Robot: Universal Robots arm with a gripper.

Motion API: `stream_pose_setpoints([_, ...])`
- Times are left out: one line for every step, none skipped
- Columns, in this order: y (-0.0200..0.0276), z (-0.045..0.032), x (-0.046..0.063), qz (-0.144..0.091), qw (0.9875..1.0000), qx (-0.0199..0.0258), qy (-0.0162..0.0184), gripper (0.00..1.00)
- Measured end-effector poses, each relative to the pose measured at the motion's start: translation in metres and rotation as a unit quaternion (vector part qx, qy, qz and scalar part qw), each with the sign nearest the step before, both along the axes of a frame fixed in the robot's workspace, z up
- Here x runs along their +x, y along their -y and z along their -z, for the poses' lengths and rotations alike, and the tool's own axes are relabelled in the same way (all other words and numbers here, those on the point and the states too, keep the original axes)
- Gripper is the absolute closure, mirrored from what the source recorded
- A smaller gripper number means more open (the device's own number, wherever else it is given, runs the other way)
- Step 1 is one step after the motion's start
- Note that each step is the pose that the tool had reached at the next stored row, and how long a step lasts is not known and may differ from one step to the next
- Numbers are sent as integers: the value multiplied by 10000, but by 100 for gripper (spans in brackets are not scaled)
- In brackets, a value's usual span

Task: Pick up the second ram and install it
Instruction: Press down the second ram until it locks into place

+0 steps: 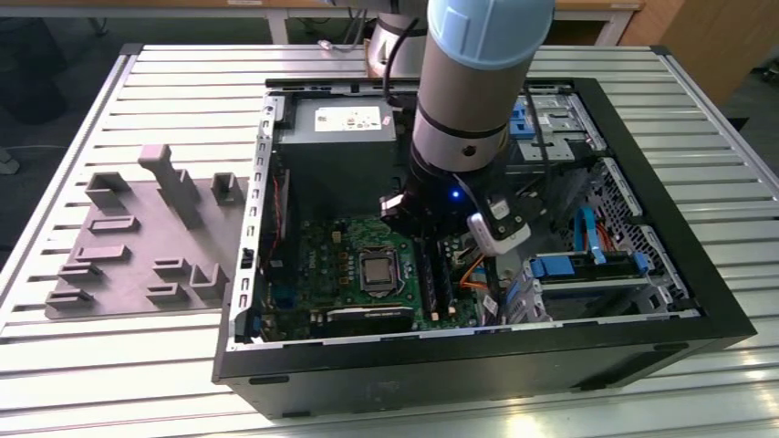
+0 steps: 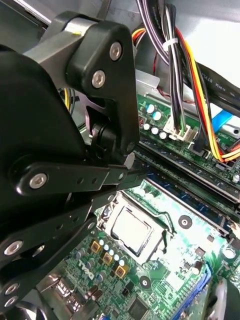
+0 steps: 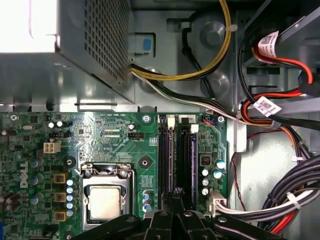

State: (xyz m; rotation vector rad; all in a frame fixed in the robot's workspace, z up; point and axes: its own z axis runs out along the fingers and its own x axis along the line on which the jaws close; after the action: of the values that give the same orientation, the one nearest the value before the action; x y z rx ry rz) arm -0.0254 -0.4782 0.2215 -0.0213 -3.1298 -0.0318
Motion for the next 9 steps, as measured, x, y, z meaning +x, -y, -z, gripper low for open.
stream_pose_setpoints([1, 10, -1, 0, 10000, -5, -2, 89])
stream_pose_setpoints([2, 22, -1, 0, 10000, -8, -3, 89])
stream_pose_setpoints([2, 34, -1, 0, 10000, -10, -4, 89])
stream_pose_setpoints([1, 51, -1, 0, 10000, -4, -2, 89])
stream_pose_setpoints([1, 61, 0, 0, 10000, -4, -2, 89])
stream_pose_setpoints([1, 68, 0, 0, 10000, -3, -2, 89])
stream_pose_setpoints([0, 68, 0, 0, 10000, -2, -2, 89])
stream_pose_setpoints([0, 67, 0, 0, 10000, -2, -2, 89])
stream_pose_setpoints([-1, 58, 0, 0, 10000, 0, -1, 89])
